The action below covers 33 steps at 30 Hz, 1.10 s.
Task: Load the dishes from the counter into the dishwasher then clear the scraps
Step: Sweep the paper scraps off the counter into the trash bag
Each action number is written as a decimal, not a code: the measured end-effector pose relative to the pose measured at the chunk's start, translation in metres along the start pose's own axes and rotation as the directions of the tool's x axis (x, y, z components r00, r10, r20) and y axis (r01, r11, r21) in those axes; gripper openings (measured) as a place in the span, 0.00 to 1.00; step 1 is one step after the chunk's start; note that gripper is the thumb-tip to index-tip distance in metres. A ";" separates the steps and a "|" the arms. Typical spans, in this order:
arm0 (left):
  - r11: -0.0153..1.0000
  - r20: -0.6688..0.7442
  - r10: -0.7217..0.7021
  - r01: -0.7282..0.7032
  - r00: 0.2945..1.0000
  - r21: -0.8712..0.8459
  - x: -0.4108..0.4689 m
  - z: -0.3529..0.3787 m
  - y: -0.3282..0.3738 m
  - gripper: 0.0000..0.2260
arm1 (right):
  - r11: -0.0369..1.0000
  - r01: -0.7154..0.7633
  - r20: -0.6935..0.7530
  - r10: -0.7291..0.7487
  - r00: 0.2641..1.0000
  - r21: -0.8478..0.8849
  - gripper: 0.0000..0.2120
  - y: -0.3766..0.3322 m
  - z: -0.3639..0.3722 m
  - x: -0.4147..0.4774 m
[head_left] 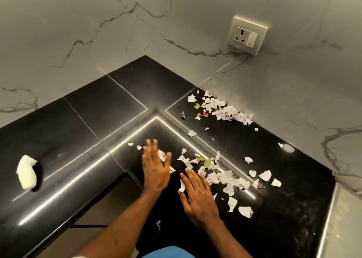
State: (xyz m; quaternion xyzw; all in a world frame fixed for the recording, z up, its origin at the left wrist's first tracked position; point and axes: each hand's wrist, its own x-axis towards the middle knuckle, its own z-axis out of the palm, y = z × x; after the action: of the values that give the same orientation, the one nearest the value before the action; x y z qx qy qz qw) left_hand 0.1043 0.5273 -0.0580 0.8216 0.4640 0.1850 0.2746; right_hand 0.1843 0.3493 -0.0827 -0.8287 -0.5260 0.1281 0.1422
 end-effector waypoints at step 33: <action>0.806 0.555 -0.021 0.343 0.832 -0.483 -0.018 -0.023 0.035 0.22 | 0.947 0.270 0.105 -0.255 0.961 -0.174 0.25 0.022 -0.026 0.040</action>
State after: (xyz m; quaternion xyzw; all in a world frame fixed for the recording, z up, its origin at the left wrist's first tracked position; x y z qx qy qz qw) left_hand 0.1056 0.5038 -0.0186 0.6708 0.3751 0.0542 0.6375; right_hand 0.2293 0.3742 -0.0692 -0.7551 -0.6466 0.0918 0.0579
